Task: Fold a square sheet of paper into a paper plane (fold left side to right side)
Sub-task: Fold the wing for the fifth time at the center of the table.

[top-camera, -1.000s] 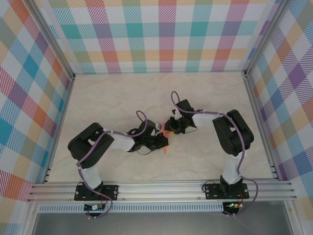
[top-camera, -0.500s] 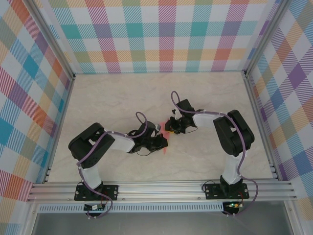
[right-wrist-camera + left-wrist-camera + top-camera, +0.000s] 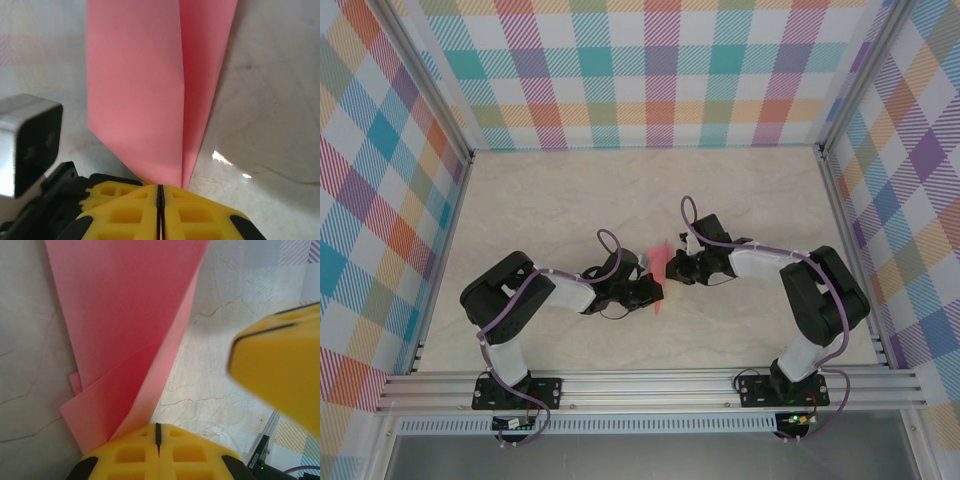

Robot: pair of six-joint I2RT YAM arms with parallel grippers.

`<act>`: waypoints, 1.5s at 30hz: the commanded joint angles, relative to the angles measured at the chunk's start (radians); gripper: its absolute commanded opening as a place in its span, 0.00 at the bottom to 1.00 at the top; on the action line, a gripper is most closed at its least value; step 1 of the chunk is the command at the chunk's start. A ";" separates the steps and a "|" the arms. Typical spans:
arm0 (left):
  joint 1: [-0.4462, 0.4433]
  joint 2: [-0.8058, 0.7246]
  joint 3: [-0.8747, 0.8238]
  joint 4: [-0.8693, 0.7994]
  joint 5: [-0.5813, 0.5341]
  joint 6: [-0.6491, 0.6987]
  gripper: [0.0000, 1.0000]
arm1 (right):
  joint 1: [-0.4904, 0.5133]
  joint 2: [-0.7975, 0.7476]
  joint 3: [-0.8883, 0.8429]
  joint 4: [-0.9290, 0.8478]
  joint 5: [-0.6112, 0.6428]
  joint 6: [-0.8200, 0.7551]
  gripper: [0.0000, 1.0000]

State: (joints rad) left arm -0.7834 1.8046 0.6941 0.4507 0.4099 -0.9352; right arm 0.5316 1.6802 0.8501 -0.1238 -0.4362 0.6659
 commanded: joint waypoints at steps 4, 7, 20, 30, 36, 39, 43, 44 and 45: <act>-0.027 0.040 -0.034 -0.087 -0.025 -0.008 0.00 | 0.011 0.047 0.016 0.101 -0.052 0.033 0.10; -0.027 0.041 -0.033 -0.089 -0.023 -0.008 0.00 | 0.016 0.070 0.026 0.111 -0.057 0.037 0.10; -0.027 0.042 -0.030 -0.090 -0.020 -0.005 0.00 | 0.025 0.134 0.091 0.052 0.008 -0.003 0.10; -0.027 0.044 -0.028 -0.098 -0.020 -0.006 0.00 | 0.024 0.177 0.119 0.005 0.074 -0.040 0.10; -0.027 0.052 -0.029 -0.101 -0.017 -0.010 0.00 | 0.018 0.202 0.139 -0.010 0.095 -0.059 0.10; -0.028 0.057 -0.030 -0.100 -0.017 -0.011 0.00 | 0.004 0.213 0.150 -0.013 0.096 -0.068 0.10; -0.027 0.064 -0.031 -0.097 -0.016 -0.015 0.00 | -0.017 0.232 0.169 -0.009 0.085 -0.080 0.10; -0.028 0.064 -0.032 -0.098 -0.017 -0.015 0.00 | -0.022 0.238 0.175 -0.008 0.085 -0.084 0.10; -0.028 0.063 -0.034 -0.095 -0.017 -0.016 0.00 | -0.026 0.240 0.180 -0.010 0.085 -0.089 0.10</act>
State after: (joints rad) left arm -0.7841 1.8114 0.6941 0.4637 0.4099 -0.9489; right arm 0.5316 1.8809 1.0042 -0.1455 -0.4168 0.6125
